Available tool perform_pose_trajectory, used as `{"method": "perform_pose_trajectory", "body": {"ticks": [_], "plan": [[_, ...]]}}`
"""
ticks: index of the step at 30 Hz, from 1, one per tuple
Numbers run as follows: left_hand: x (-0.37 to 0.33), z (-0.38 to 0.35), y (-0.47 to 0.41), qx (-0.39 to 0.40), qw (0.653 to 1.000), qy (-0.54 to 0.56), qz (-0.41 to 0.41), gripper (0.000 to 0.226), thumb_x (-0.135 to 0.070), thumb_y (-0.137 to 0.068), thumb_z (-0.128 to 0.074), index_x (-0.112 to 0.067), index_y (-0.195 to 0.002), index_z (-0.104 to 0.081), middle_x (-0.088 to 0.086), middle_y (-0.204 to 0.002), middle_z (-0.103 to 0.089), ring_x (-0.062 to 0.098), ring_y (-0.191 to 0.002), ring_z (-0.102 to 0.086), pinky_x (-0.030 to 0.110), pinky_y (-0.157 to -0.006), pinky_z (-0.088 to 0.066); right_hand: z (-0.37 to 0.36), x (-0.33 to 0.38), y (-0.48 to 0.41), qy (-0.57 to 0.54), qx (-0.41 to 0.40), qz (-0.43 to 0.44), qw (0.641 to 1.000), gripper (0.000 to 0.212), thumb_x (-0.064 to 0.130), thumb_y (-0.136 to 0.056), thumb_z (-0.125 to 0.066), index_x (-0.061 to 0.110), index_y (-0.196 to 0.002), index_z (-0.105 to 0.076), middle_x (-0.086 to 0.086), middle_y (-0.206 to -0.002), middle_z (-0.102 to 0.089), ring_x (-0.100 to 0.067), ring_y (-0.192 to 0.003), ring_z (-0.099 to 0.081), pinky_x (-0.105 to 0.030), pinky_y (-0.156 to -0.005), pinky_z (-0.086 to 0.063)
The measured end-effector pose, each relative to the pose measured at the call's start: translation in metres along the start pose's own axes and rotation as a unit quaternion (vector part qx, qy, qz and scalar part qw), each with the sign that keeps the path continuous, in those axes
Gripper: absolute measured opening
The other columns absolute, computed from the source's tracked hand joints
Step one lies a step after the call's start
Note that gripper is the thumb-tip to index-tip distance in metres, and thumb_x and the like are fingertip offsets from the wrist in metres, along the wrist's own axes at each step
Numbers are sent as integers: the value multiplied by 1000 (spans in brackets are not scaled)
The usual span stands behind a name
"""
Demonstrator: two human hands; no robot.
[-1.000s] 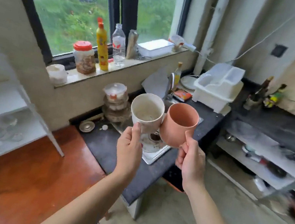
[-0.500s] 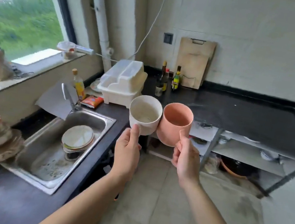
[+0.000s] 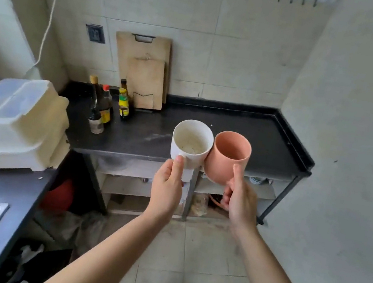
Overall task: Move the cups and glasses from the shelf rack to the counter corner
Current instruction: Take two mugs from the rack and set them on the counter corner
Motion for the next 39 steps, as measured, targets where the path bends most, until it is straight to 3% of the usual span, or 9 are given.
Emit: {"method": "perform_pose_trajectory", "body": {"ticks": [3,7,13,17,23,30,34,39], "plan": [[1,-62,-55,58,998,14,5,40,-40,-104,-45,-11,-77,-47,-3,-66,-42,5,-58,-40,12,-52,-36,27,12,-64,-11,-26,4,1000,56,59,-98,-52,26,-55,-41,4,-56,-40,-10,-44,-33,-20,-40,-26],[-1,-146,-109,125,992,-1,8,42,-42,-104,-44,-13,-73,-45,-2,-67,-41,11,-64,-39,26,-61,-38,70,17,-130,-7,-74,-12,997,57,64,-97,-49,19,-64,-46,3,-57,-45,-9,-47,-39,-21,-42,-31],[22,-267,-171,188,982,-19,13,43,-45,-104,-44,-16,-71,-48,-13,-60,-45,3,-58,-44,14,-56,-42,139,3,-232,-5,-114,-17,993,57,69,-95,-47,20,-65,-52,3,-60,-51,-6,-49,-44,-18,-43,-35],[40,-341,-217,167,985,-41,25,44,-46,-103,-43,-15,-72,-45,-13,-60,-44,2,-58,-45,16,-59,-43,171,-6,-321,-32,-79,-33,996,57,67,-96,-48,21,-63,-52,3,-60,-49,-5,-50,-44,-17,-44,-35],[69,-423,-285,110,988,-54,91,45,-47,-102,-44,-16,-70,-42,-13,-58,-40,5,-59,-43,34,-71,-43,199,-11,-451,-45,-15,-68,997,57,64,-96,-50,16,-65,-51,3,-61,-48,-9,-51,-41,-19,-45,-35],[104,-474,-369,70,987,-62,129,43,-45,-104,-42,-19,-71,-48,-20,-55,-47,0,-58,-49,37,-78,-54,191,-34,-569,4,26,-116,993,59,68,-96,-45,15,-75,-58,3,-63,-57,-4,-51,-52,-17,-51,-45],[140,-496,-424,61,984,-42,164,39,-44,-104,-41,-25,-73,-53,-18,-62,-50,8,-71,-51,25,-71,-54,178,-58,-633,49,16,-145,988,64,70,-96,-42,13,-77,-61,2,-63,-61,-3,-51,-56,-15,-54,-48],[197,-524,-500,70,977,-42,196,40,-44,-104,-40,-18,-79,-55,-11,-72,-48,11,-75,-51,29,-75,-55,165,-96,-707,109,-18,-175,978,71,76,-93,-37,13,-82,-67,2,-66,-66,-6,-56,-63,-15,-57,-50]]}}
Point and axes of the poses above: each hand's wrist, its own y-axis away from the middle knuckle, its own z-axis out of the back of the hand, x = y × z, the point moved 7 cm from there along -y, towards the middle knuckle
